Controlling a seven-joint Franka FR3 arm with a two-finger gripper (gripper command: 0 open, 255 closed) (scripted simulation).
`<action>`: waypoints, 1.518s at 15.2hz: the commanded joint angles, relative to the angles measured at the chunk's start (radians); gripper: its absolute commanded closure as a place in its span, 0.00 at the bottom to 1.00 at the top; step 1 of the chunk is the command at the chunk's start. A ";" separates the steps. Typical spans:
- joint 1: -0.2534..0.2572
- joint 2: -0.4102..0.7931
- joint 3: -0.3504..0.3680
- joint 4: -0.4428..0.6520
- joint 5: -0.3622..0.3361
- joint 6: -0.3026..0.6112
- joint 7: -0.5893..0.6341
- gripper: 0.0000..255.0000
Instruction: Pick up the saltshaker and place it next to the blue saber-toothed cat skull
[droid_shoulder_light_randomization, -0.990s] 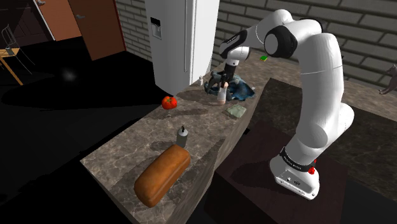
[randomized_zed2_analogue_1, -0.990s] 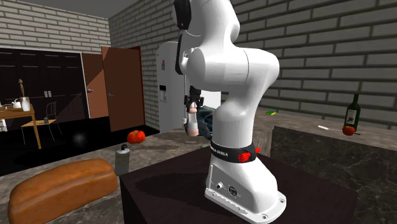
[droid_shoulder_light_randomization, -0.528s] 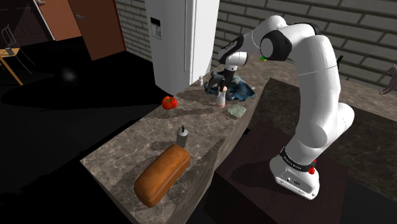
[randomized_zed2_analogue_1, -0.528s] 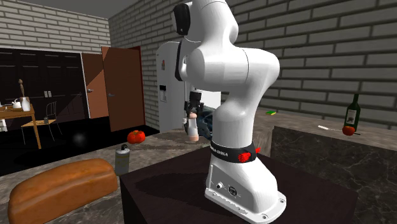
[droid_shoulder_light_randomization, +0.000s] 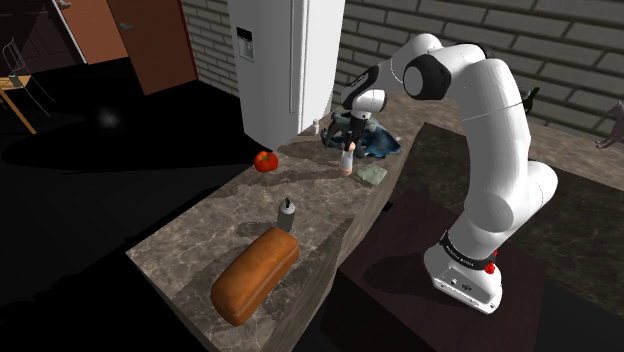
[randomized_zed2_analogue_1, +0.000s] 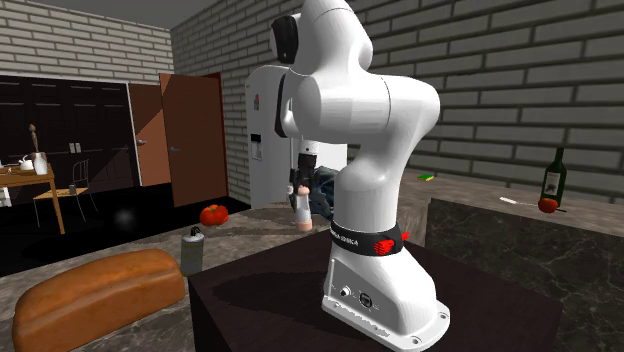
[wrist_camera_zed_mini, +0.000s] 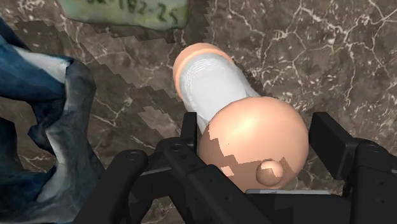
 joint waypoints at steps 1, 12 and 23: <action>-0.002 0.007 0.001 0.005 0.002 0.003 -0.001 1.00; -0.002 0.007 0.002 0.005 0.002 0.003 -0.001 0.00; 0.003 -0.070 -0.025 0.011 -0.030 -0.080 0.017 0.00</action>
